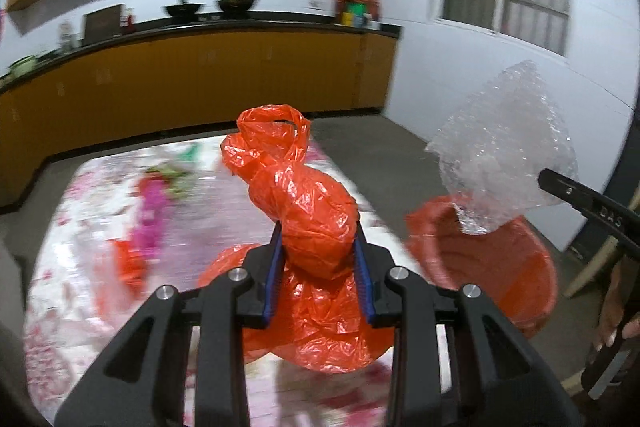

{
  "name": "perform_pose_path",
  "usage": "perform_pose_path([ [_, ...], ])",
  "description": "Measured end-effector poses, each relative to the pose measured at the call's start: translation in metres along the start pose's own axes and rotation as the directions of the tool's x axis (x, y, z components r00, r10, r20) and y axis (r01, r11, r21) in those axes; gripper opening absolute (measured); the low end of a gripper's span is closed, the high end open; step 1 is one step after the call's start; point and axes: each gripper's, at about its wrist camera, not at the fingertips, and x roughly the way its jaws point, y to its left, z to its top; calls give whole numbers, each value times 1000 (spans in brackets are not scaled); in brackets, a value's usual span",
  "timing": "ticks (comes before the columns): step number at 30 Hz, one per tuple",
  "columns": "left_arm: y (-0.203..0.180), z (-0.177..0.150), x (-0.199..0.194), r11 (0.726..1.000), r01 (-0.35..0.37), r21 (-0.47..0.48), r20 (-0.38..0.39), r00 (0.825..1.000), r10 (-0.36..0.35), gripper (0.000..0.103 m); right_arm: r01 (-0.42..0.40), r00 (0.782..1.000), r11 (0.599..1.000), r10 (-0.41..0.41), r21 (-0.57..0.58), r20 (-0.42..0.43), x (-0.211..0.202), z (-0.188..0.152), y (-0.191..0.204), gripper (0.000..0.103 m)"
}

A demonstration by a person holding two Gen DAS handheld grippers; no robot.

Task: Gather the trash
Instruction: 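Carry the red bag and bubble wrap to the orange basket and release both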

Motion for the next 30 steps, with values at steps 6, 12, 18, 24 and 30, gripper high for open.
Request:
perform_pose_path([
  [6,-64,-1,28,990,120,75,-32,992,-118,31,54,999,998,-54,30,-4,-11,-7,-38,5],
  [12,-115,-6,49,972,199,123,-70,979,-192,31,79,997,995,-78,65,-9,-17,-12,-65,5],
  [18,-147,-7,71,956,243,161,-104,968,-229,32,85,996,992,-84,93,-18,-18,-14,-82,5],
  [24,-165,-9,84,947,265,180,-130,961,-245,32,90,996,988,-87,122,-27,-13,-15,-91,5],
  [30,-174,-12,95,945,275,179,-148,957,-250,45,87,996,988,-82,131,-42,-5,-15,-95,12],
])
